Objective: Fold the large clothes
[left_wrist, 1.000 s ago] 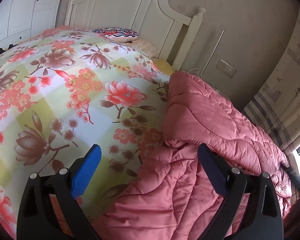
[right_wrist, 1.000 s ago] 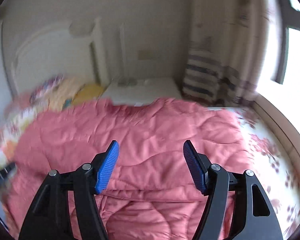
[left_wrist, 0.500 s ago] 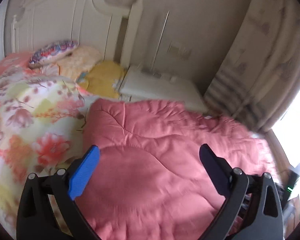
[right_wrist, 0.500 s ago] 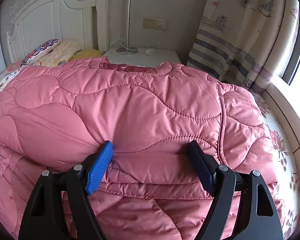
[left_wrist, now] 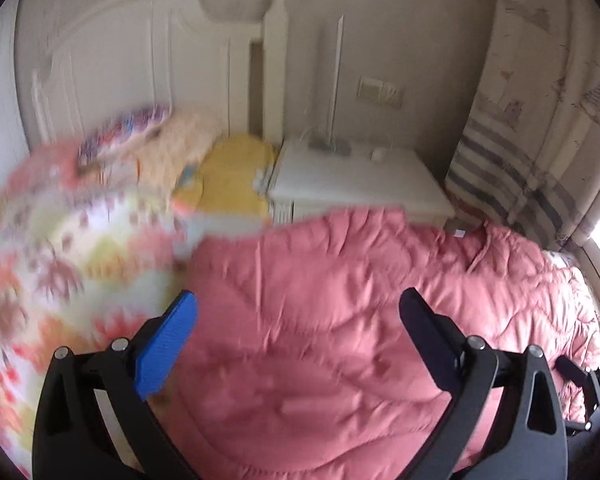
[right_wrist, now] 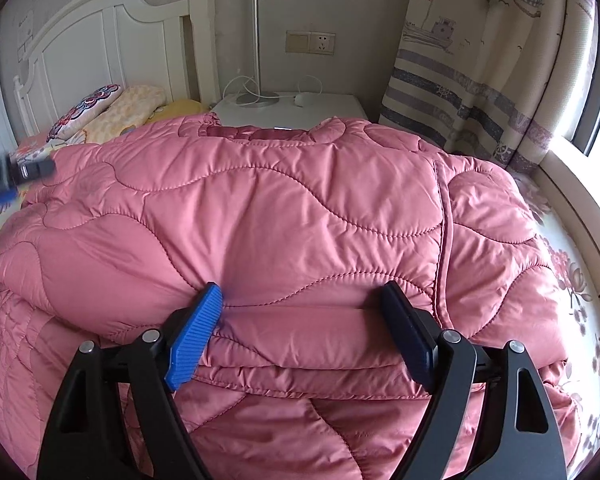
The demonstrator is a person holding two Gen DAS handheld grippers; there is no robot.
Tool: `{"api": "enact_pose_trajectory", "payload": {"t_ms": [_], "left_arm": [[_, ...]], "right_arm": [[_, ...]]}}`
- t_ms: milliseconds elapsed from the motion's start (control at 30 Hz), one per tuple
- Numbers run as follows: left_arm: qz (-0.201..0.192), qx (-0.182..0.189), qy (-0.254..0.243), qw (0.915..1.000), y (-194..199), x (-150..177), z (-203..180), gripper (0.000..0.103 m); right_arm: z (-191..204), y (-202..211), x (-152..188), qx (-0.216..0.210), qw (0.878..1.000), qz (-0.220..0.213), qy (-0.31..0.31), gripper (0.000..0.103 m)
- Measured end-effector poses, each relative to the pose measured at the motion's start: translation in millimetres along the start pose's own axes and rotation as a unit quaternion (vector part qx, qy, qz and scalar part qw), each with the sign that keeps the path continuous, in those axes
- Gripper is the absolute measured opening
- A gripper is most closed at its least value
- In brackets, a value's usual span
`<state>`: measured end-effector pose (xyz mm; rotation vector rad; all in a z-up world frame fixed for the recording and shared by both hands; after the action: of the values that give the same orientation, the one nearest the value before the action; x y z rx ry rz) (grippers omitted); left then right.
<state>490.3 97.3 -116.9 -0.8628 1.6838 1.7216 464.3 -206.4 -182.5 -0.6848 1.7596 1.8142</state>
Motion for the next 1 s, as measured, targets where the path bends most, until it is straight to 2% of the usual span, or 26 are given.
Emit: {"api": "enact_pose_trajectory", "payload": {"t_ms": [67, 133, 167, 200, 233, 267, 433, 533, 633, 700, 867, 933, 1000], "left_arm": [[0.012, 0.001, -0.011, 0.9999, -9, -4, -8, 0.101], [0.052, -0.003, -0.017, 0.9985, -33, 4, -11, 0.1], [0.093, -0.009, -0.02, 0.9955, -55, 18, -10, 0.1], [0.11, -0.01, -0.021, 0.9936, -67, 27, -12, 0.101], [0.114, -0.006, -0.024, 0.9932, -77, 35, -12, 0.101], [0.092, -0.005, -0.029, 0.9953, -77, 37, -11, 0.101], [0.092, -0.007, -0.023, 0.9955, -74, 38, -9, 0.101], [0.077, -0.008, -0.007, 0.997, -48, 35, -6, 0.1], [0.039, 0.013, 0.02, 0.999, 6, 41, -2, 0.101], [0.028, 0.036, 0.033, 0.9984, 38, 55, -5, 0.101], [0.051, 0.024, -0.002, 0.9984, 81, 106, -6, 0.101], [0.056, 0.019, -0.013, 0.9982, 97, 126, 1, 0.101], [0.075, 0.023, -0.022, 0.9967, 113, 149, 9, 0.101]], "right_arm": [[0, 0, 0, 0.0, 1.0, 0.0, 0.0, 0.079], [-1, 0, 0, 0.0, 1.0, 0.0, 0.0, 0.079], [0, 0, 0, 0.0, 1.0, 0.0, 0.0, 0.079], [0, 0, 0, 0.0, 1.0, 0.0, 0.0, 0.079], [0, 0, 0, 0.0, 1.0, 0.0, 0.0, 0.079], [0, 0, 0, 0.0, 1.0, 0.0, 0.0, 0.079], [0, -1, 0, -0.003, 1.0, 0.0, 0.001, 0.08], [0, -1, 0, -0.003, 1.0, 0.0, 0.0, 0.08], [0, -2, 0, -0.004, 1.0, 0.001, 0.0, 0.081], [0, -1, 0, -0.003, 1.0, 0.0, 0.0, 0.081], [-2, 1, -1, -0.018, 1.0, -0.002, -0.007, 0.081], [-2, 21, 3, -0.023, 1.0, 0.014, -0.007, 0.081], [2, 53, 9, -0.039, 0.999, 0.007, 0.005, 0.082]]}}
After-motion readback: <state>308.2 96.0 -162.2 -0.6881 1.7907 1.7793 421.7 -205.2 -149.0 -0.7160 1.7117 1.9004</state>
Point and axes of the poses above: each gripper's, at about its wrist camera, not at the fingertips, and y roughly against the way its jaws point, z to its left, x to its underside, the point moved 8 cm from there along -y, roughly the way its jaws point, and after that the axes turned 4 degrees about -x, right-handed, at the moved point
